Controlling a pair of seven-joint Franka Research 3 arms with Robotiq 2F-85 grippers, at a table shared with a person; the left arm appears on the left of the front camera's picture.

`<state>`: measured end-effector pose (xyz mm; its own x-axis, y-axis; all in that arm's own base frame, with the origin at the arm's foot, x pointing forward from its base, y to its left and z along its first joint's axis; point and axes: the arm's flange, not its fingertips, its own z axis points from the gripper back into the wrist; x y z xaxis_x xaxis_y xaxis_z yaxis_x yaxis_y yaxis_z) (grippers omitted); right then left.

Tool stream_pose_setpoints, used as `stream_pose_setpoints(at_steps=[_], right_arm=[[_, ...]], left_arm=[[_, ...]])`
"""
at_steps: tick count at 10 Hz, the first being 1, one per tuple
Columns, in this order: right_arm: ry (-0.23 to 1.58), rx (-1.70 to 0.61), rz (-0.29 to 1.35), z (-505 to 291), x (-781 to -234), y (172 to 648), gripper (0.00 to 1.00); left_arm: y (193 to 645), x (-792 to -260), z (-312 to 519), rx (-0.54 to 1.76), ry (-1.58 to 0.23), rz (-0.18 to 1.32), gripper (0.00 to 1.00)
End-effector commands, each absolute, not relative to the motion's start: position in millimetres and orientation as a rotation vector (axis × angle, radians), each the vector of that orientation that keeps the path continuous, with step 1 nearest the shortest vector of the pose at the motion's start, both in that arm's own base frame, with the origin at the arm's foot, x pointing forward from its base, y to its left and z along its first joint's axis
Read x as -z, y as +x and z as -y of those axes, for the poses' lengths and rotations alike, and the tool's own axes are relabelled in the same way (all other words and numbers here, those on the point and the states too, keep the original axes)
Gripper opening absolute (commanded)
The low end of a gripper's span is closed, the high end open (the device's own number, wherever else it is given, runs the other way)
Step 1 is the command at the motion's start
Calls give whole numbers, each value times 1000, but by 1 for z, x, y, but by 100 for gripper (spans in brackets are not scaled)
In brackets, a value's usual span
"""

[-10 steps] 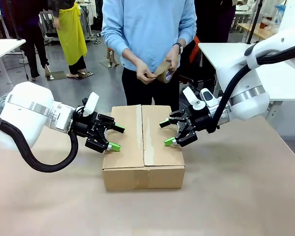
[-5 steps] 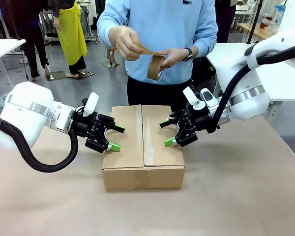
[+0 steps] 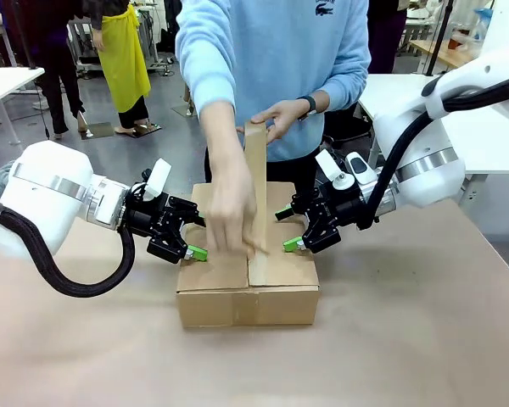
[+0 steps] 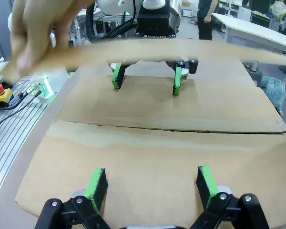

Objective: Pack the gift set into the box.
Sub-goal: Press and hold the closed box until the human finishes sealing it.

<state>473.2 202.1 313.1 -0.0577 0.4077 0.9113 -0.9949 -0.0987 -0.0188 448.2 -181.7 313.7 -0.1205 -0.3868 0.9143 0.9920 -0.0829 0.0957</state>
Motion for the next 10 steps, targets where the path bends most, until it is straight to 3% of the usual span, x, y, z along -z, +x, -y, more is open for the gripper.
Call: stream_pose_setpoints(at_steps=[1, 10], right_arm=[[930, -1482, 874, -202, -312, 472, 100], [930, -1482, 874, -202, -312, 472, 100]], left_arm=[[447, -312, 183, 1502, -887, 945, 100], [447, -312, 183, 1502, -887, 945, 100]])
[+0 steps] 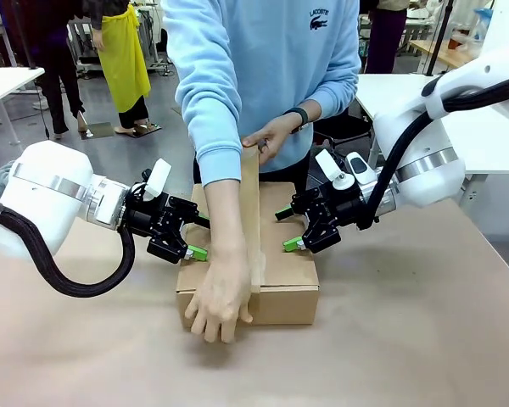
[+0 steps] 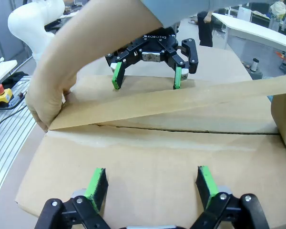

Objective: Pack the gift set into the box.
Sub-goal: Press and hold the closed box until the human finishes sealing it.

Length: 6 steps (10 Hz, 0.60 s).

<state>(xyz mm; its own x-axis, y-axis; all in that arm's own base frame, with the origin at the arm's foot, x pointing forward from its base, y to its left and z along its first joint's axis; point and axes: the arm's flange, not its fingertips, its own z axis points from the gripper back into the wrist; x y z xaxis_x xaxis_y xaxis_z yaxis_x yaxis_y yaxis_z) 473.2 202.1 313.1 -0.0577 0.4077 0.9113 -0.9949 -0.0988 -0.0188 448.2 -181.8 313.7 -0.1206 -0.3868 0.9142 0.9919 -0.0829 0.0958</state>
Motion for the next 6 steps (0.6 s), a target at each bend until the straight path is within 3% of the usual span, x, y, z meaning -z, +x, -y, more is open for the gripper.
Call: stream_pose_setpoints(at_steps=[1, 6], right_arm=[[930, -1482, 874, -202, -312, 472, 100], [930, -1482, 874, -202, -312, 472, 100]], left_arm=[[447, -312, 183, 1502, -887, 945, 100], [447, -312, 183, 1502, -887, 945, 100]])
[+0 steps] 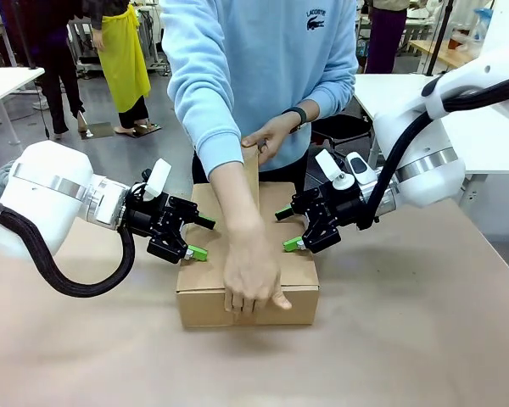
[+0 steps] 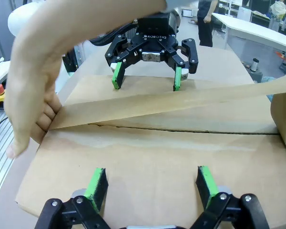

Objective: Pack the gift set into the box.
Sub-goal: Press and hold the closed box until the human finishes sealing it.

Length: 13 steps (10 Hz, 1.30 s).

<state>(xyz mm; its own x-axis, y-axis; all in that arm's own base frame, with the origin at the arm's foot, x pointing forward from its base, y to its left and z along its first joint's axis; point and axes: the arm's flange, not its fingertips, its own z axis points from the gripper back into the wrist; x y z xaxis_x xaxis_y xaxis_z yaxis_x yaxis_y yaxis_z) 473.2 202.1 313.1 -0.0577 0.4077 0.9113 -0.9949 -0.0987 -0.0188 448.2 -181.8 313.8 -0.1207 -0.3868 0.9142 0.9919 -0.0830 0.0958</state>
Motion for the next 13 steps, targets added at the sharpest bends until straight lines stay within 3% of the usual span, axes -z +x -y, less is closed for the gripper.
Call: stream_pose_setpoints(at_steps=[1, 13], right_arm=[[930, -1482, 874, -202, -312, 472, 100], [930, -1482, 874, -202, -312, 472, 100]], left_arm=[[447, -312, 183, 1502, -887, 945, 100], [447, -312, 183, 1502, -887, 945, 100]])
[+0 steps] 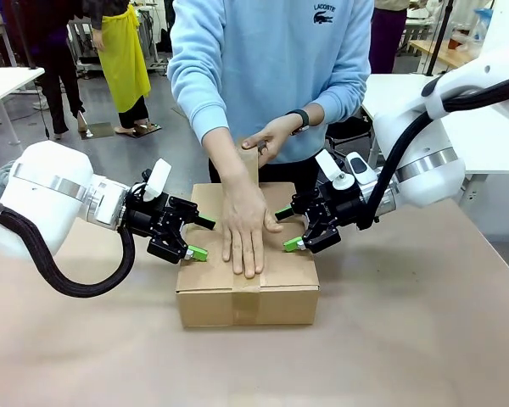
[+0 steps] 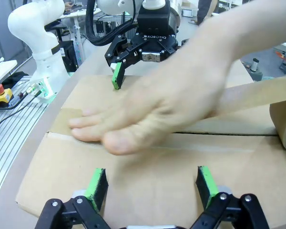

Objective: Pack the gift set into the box.
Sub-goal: Press and hold the closed box until the human finishes sealing it.

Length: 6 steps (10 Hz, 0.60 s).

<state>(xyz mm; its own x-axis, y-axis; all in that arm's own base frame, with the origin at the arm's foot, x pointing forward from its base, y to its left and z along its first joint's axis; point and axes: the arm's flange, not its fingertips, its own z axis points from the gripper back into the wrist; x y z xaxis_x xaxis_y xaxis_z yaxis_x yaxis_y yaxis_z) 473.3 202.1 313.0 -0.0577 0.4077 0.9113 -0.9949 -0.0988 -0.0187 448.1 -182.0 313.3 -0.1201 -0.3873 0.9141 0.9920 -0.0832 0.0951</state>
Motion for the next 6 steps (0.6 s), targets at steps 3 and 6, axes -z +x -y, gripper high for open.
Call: stream_pose_setpoints(at_steps=[3, 6], right_arm=[[930, -1482, 874, -202, -312, 472, 100], [930, -1482, 874, -202, -312, 472, 100]], left_arm=[[447, -312, 183, 1502, -887, 945, 100], [447, -312, 183, 1502, -887, 945, 100]])
